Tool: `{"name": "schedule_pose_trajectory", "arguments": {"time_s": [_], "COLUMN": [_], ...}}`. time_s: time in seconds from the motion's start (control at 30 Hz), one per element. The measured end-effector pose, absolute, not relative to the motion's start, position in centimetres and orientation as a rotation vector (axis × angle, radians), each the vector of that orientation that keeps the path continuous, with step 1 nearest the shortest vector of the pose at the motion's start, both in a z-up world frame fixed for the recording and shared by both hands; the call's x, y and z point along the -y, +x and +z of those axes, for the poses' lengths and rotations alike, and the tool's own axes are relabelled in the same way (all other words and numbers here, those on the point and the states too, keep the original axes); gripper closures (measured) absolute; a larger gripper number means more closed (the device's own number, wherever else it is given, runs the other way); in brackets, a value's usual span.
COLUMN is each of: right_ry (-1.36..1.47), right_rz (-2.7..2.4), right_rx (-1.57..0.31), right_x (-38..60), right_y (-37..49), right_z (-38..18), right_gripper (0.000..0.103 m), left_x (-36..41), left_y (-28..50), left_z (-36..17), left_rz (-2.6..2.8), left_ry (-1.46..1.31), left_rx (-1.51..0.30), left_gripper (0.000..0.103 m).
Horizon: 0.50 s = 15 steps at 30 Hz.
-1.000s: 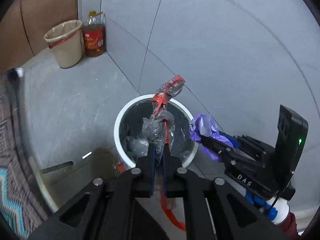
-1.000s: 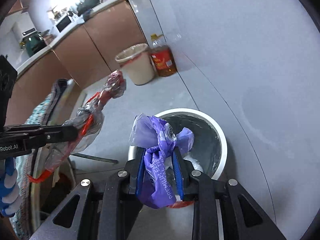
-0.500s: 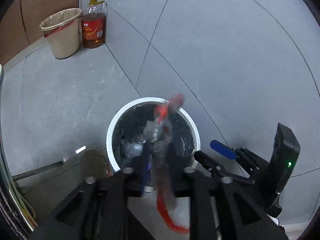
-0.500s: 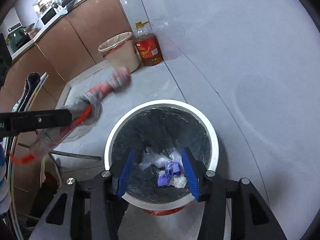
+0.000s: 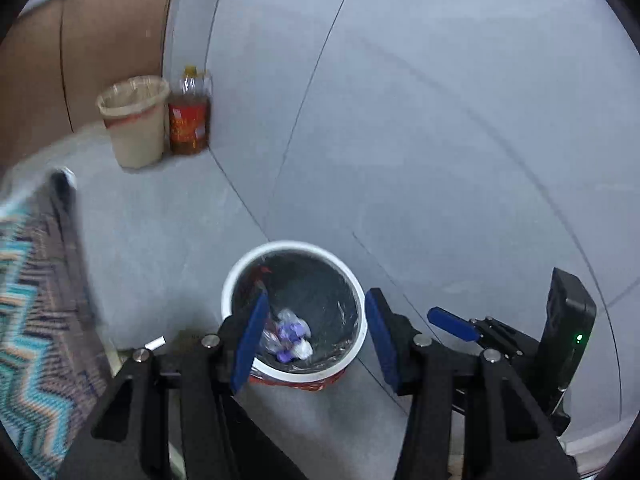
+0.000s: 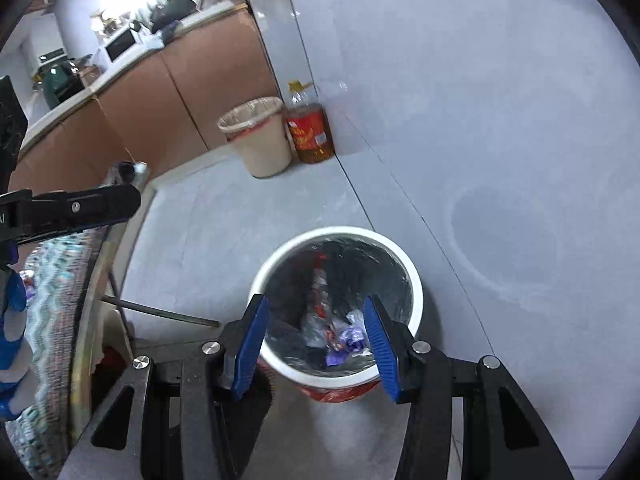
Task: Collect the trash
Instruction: 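Carry both items over the white bin and open both tools to drop them, then move both open tools back over the remaining trash on the cloth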
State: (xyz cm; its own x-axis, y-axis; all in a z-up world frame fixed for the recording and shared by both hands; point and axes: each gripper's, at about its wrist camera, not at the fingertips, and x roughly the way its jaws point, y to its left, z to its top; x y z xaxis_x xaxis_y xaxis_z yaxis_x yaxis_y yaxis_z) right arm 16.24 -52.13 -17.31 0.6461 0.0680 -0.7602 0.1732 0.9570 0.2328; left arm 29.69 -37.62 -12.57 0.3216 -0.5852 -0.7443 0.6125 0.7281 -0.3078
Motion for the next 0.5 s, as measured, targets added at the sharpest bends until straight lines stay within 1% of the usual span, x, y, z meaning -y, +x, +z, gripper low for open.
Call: {"name": "schedule_pose_trajectory", "arguments": {"time_s": [0.2,0.5], "right_ry": [0.275,0.21], "right_rz": [-0.024,0.077], "right_rx": [-0.764,-0.609], "right_x": [49.0,42.6], "right_y": [12.4,7.9], "right_z": [-11.9,-4.4], "right_gripper": [0.056,0.056], "left_x": [32.9,21.6], "left_y": [25.0,18.2], "left_z": [-7.0,-0.9], "left_rz": [-0.782,-0.702], "left_ry": [0.071,0.065], "left_rx": [-0.855,-0.696], "left_gripper": [0.054,0.054]}}
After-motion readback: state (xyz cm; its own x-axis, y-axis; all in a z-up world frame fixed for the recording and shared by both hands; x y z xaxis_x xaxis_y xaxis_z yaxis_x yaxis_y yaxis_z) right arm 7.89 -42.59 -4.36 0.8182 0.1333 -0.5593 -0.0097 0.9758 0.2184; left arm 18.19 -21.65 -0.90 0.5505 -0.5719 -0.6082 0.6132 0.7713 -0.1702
